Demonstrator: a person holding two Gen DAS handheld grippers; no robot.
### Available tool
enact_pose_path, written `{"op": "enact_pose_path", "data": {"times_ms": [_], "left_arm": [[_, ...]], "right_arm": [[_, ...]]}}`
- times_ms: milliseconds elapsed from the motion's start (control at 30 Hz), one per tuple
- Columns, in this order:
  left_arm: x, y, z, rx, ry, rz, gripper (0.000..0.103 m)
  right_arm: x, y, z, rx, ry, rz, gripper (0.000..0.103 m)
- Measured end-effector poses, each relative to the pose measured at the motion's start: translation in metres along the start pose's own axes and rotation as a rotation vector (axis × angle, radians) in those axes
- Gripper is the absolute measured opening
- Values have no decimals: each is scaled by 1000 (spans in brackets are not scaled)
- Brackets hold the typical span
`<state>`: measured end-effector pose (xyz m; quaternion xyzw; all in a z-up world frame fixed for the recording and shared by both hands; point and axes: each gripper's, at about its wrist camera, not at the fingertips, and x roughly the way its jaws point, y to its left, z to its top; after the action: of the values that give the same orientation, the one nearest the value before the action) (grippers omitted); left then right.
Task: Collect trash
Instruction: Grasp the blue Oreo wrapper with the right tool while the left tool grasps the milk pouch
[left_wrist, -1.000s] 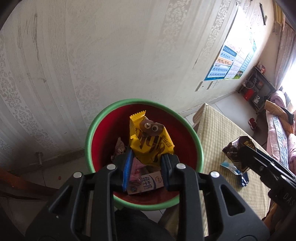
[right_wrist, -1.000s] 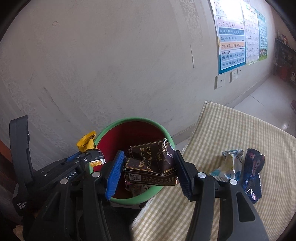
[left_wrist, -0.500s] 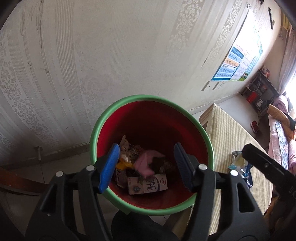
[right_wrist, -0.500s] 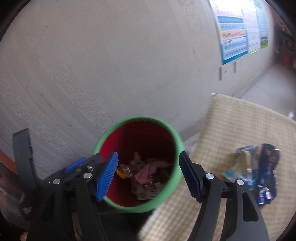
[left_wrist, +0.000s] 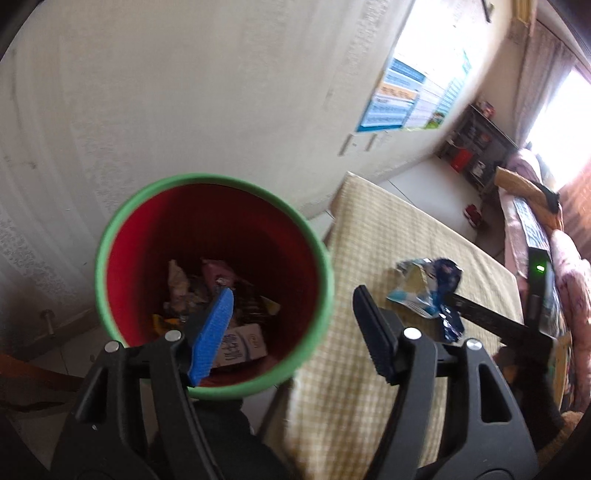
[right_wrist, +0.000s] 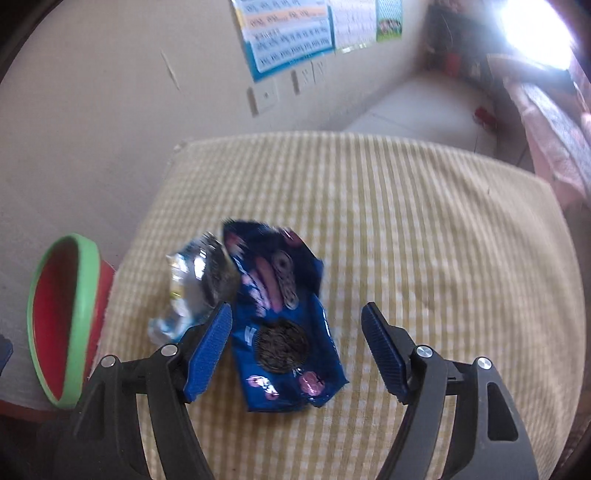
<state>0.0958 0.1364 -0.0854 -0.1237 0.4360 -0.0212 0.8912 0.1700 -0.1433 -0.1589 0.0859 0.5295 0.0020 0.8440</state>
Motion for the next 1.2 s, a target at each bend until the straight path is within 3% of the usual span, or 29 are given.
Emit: {"op": "enact_pose_path", "data": {"times_ms": [67,133,167,200,233,333,533,767,800,900,933,1033,1133,1200], "left_arm": [[4,-16,-3,26,11,-17,65],[9,-33,-6,59,16,-30,65],[13,-41,-6,77,21,-35,65],[16,-47,-7,89,26,-40,65],[21,-56,-7,105,31,-47,65],[37,-76,-8,147,47,-60,65],[79,-109,-9,208,110,-92,65],[127,-139,-9,227,182,-108,65],[132,-142,-9,224,189,-104,65],[152,-147,-10,209,243,-83,62],[154,-149,-10,212,253,-71,59],[156,-156,-13,247,242,-30,51],[151,-158,-17,267,233,-33,33],[142,-159,-20,276,216,-30,31]], "right_arm": [[7,-3,-4,16,15,12,66],[11,-5,-7,-1,10,0,42],[10,-4,-9,-14,-2,-14,36],[8,-6,-12,-24,-10,-6,20],[5,-9,-15,-20,-8,16,11],[-11,-22,-27,30,-11,89,4],[-63,-55,-59,77,-59,154,4],[-76,-76,-98,76,1,146,7],[-78,-77,-102,84,5,155,10],[-82,-83,-108,108,-5,170,36],[-83,-84,-109,114,-11,174,40],[-86,-84,-111,121,-20,188,49],[-85,-82,-113,131,-21,189,57],[-81,-78,-113,124,-19,184,58]]}}
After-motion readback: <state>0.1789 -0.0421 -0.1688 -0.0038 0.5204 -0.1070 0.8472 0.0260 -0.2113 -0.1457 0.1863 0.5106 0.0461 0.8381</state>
